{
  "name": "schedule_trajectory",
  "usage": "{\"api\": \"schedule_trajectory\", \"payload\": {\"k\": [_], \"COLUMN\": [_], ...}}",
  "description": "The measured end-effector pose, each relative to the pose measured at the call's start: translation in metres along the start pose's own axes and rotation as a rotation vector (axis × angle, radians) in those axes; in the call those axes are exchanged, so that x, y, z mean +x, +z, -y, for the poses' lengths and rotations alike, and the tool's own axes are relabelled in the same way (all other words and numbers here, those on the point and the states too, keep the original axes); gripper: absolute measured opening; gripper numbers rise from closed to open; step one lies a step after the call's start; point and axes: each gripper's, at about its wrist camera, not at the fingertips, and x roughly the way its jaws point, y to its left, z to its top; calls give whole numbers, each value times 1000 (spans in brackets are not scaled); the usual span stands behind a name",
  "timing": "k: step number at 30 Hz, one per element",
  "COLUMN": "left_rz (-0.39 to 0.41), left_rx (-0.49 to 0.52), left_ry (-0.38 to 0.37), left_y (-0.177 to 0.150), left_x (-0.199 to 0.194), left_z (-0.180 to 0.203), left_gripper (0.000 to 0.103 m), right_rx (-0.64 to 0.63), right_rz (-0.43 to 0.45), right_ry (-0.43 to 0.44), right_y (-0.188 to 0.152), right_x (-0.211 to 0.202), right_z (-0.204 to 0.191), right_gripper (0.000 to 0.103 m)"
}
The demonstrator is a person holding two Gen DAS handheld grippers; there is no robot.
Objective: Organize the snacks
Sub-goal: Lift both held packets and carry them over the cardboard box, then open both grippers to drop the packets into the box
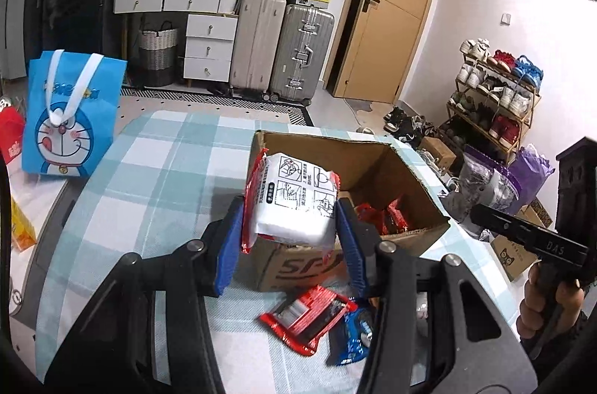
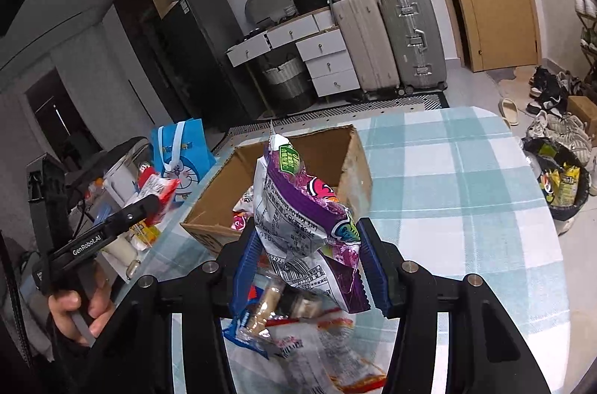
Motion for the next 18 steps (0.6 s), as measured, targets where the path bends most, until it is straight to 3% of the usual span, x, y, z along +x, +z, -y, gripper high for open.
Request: {"api": "schedule_trajectory", "payload": {"k": [18], "left_rz": [-35], "left_rx": [50], "left_ry": [-20], "left_y": [23], "left_x": [58], "left_z": [38], "left_gripper": [45], "right_rx": [19], "right_rz": [-50], "right_ry": [55], "right_y": [32], "right_x": [52], "right_z": [-12], "right_gripper": [52]}}
